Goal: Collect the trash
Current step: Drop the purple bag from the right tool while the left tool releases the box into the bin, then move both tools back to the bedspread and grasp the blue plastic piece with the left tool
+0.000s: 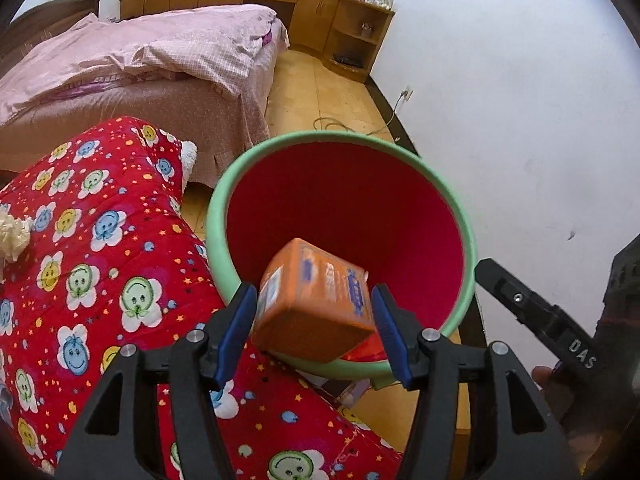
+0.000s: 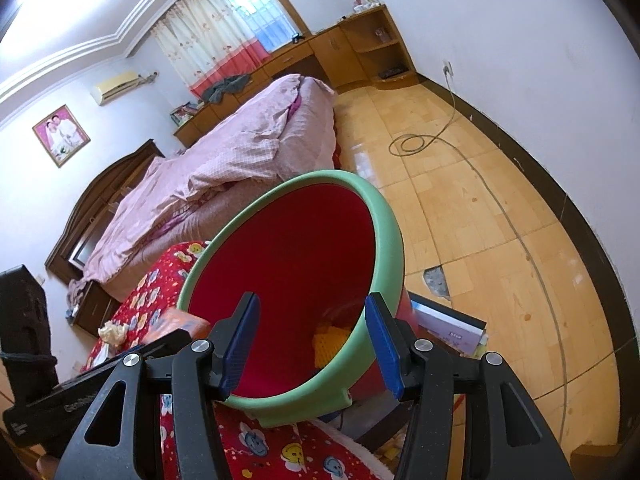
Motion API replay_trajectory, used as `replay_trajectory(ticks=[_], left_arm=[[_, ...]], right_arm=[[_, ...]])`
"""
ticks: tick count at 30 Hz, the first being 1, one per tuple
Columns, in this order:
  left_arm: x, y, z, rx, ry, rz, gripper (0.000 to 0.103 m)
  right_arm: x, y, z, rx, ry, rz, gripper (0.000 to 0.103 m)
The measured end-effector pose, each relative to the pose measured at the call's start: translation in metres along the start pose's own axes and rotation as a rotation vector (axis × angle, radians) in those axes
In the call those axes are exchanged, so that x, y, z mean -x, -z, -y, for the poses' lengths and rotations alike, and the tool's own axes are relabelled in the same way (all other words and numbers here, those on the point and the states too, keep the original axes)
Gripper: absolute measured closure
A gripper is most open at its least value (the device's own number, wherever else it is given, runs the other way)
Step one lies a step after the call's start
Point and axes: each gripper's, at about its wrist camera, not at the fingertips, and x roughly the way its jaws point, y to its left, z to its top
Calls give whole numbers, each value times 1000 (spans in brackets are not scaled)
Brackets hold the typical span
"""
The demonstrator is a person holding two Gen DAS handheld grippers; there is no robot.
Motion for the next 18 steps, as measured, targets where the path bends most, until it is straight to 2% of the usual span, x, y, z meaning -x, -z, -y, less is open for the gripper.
replay_trajectory(ticks=[8, 18], left_arm=[[19, 0, -11, 30, -11, 36, 43], [59, 15, -46, 97, -82, 89, 43]], right_arm=[[4, 2, -6, 17, -9, -9, 47], [15, 7, -23, 53, -41, -10, 47]])
